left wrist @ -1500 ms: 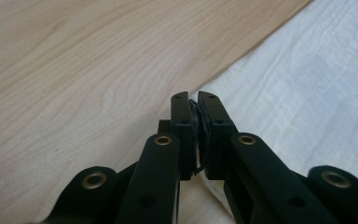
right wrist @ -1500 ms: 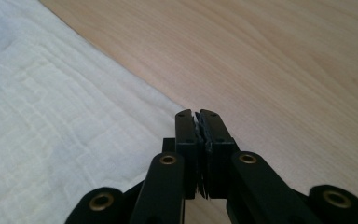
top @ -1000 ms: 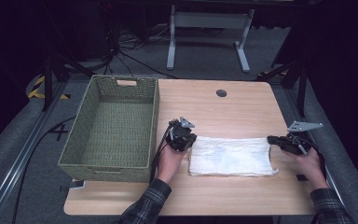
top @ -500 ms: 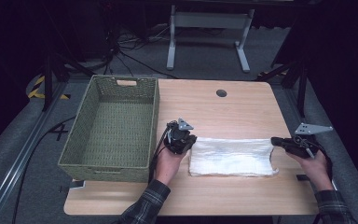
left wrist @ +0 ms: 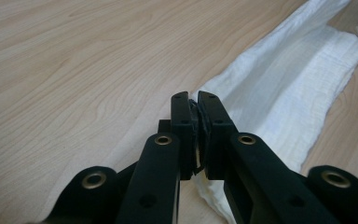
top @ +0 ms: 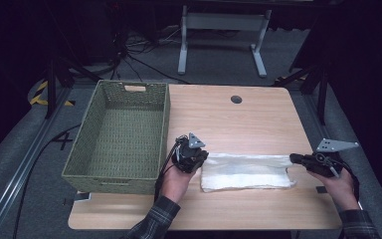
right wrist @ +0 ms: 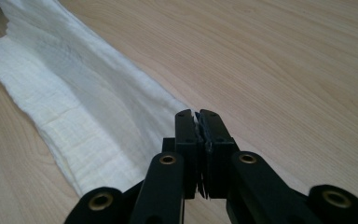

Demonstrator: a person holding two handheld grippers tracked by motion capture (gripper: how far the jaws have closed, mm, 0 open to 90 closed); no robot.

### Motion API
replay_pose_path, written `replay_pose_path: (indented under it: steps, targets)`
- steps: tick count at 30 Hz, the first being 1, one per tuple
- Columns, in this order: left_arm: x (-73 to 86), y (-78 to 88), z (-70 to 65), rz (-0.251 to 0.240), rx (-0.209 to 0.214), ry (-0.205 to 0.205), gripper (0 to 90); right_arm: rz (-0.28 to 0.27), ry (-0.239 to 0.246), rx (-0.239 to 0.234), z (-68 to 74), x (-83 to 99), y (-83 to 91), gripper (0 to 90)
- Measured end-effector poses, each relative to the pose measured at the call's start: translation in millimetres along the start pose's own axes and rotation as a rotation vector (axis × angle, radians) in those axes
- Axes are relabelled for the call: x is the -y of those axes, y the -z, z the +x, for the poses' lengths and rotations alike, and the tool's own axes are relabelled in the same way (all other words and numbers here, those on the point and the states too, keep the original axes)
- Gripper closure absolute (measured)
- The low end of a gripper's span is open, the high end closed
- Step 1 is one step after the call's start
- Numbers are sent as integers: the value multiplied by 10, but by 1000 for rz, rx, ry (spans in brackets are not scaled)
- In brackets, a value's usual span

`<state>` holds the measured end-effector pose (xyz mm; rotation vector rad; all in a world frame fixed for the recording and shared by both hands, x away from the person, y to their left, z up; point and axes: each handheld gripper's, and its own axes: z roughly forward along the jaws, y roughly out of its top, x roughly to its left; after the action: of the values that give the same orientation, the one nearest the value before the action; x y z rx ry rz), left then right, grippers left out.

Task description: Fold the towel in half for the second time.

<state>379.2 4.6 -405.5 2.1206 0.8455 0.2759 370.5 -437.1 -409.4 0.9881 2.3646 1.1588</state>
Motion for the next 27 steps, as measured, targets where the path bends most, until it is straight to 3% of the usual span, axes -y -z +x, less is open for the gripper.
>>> replay_pose_path:
  steps: [6, 15, 22, 27]
  targets:
    - [60, 9, -140, 30, -20, -49, 858, 5, -4, -11, 50, 77, 56, 868]
    - [185, 26, -227, 67, -20, -79, 858, 34, 0, -40, 142, 187, 78, 866]
    - [274, 17, -282, 99, -5, -82, 857, 58, -7, -67, 217, 273, 73, 862]
    - [335, 11, -310, 128, 15, -63, 853, 75, -8, -85, 262, 327, 69, 851]
